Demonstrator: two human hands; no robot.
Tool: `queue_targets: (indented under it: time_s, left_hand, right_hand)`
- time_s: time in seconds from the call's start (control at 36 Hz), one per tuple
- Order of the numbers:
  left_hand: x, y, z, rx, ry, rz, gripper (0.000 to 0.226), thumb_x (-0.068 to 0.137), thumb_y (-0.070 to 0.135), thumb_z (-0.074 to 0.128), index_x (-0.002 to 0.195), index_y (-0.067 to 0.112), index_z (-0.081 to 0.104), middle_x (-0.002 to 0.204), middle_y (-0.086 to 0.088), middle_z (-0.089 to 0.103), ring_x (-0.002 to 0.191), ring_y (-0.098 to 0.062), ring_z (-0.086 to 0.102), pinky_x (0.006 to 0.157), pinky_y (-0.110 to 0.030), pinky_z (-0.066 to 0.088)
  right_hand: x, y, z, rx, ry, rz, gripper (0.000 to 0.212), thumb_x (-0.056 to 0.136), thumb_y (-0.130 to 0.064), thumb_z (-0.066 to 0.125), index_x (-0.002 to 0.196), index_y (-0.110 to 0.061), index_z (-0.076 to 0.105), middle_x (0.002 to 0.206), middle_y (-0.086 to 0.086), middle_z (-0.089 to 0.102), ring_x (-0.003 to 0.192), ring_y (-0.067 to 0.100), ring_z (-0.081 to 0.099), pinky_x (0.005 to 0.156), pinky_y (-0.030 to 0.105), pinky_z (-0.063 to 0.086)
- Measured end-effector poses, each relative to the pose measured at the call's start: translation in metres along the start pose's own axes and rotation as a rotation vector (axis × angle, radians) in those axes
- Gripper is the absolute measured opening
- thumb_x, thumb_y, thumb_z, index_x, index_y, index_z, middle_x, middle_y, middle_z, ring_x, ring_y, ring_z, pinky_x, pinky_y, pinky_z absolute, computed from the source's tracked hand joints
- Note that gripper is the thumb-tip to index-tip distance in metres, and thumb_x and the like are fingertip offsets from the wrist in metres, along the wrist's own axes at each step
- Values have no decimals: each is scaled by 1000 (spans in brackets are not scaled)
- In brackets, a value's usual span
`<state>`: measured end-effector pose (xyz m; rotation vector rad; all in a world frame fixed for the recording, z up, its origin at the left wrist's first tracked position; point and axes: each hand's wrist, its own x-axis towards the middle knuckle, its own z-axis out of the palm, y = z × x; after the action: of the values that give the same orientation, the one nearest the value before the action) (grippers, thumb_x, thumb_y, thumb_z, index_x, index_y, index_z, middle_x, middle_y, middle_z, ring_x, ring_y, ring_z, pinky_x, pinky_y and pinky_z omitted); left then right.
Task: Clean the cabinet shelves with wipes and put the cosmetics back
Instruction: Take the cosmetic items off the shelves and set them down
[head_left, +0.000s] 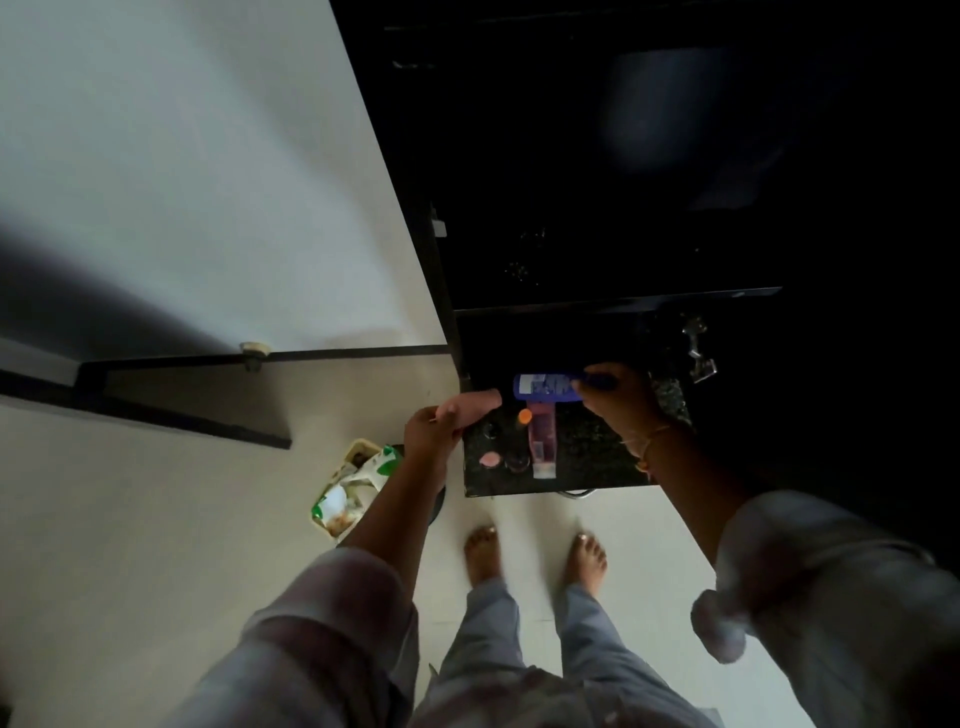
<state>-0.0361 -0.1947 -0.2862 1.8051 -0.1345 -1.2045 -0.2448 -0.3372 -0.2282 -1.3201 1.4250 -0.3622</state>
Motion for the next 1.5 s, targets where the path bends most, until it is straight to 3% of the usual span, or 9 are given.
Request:
queue_targets:
  time_s: [0.17,0.28,0.39,0.47,0.64,0.81,1.03,1.17,1.5]
  left_hand:
    - [-9,7,14,-26,47,-75,21,93,24,63,99,4,62,95,-16,70,84,-28,69,73,-40,59]
    - [-7,5,17,69,156,-45,17,94,17,57,78,14,58,72,-9,63,60,-21,59,48,-24,43]
    - [3,-4,16,223,200,-23,19,91,30,61,93,12,66,88,-12,68,79,-30,64,68,-39,54]
    - [7,-5,16,295,195,-55,23,91,32,61,100,13,68,91,-13,70,88,-34,66,83,-48,55]
    - [5,-5,21,386,125,-59,24,94,29,57,106,12,69,95,-8,70,85,-26,65,80,-38,55]
    - [7,-3,22,460,101,-51,30,96,29,56,114,7,67,103,-15,70,86,-29,65,73,-35,51]
    - [-1,1,21,550,77,-41,45,94,36,55,132,11,53,119,-14,65,100,-31,65,88,-44,54]
    - [-10,7,18,593,83,-20,56,95,34,55,143,10,39,131,-13,59,105,-33,63,88,-41,53]
    - [-87,54,19,887,54,641,49,89,20,63,133,11,46,131,-16,52,122,-34,47,98,-36,39]
  right_hand:
    - [23,16,8,-38,-14,21,24,89,-5,64,96,16,57,79,19,56,71,25,52,65,33,45]
    - [30,27,16,-42,-15,37,9,90,-4,62,95,3,62,82,15,58,73,22,53,68,35,47]
    - [33,37,22,-138,5,5,8,90,-5,62,89,2,62,72,5,54,69,17,49,56,16,41]
    - [35,45,24,-205,12,4,14,89,-8,65,96,4,65,80,12,58,76,22,54,65,29,41]
    - [22,45,19,-378,-62,-94,29,89,-12,66,113,4,63,108,24,65,102,34,60,78,30,40]
    - [16,50,17,-410,-83,-61,28,87,-12,70,108,4,63,103,23,65,96,33,61,71,22,32]
    - [33,84,18,-337,-94,6,45,82,-21,73,121,-8,54,114,20,61,101,37,61,86,55,53]
    - [4,46,11,-431,-70,-5,38,86,-19,70,116,1,58,111,21,63,102,33,59,78,27,38]
    - [-60,8,-8,-684,161,-241,38,87,-37,64,117,-12,62,117,17,60,103,37,59,78,39,49]
